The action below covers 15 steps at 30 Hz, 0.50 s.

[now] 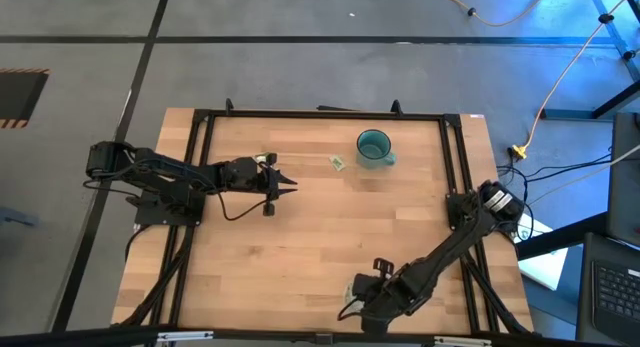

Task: Pick and place items into bin
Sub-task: Put the light green stevia packet into the transparent bin

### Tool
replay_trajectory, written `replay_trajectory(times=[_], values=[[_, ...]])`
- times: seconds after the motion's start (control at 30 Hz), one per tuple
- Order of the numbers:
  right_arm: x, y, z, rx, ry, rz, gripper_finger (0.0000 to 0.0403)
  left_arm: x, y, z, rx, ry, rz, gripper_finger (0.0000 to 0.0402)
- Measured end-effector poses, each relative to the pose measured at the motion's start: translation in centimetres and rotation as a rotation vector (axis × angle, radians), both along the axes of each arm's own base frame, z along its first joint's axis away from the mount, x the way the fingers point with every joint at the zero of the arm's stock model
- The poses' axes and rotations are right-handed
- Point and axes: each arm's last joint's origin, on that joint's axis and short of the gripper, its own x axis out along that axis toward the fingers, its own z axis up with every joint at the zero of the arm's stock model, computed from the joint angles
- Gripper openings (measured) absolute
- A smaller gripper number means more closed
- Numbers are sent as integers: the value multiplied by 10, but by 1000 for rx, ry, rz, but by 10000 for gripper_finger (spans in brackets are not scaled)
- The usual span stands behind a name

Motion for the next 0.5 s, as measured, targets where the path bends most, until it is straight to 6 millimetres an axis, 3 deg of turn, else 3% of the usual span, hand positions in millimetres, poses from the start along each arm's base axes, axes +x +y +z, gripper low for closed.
replay_trajectory(times=[0.13,0.3,0.4,0.5], values=[[0,-8,2,-29,27,-6,108,0,0,0,0,0,0,75],[-10,-24,24,-112,22,11,115,0,3,0,-15,-2,94,75],[-15,-39,39,-167,15,18,112,-3,8,-3,-46,23,181,75],[-18,-64,48,-192,6,23,109,-5,10,-7,-103,64,161,75]])
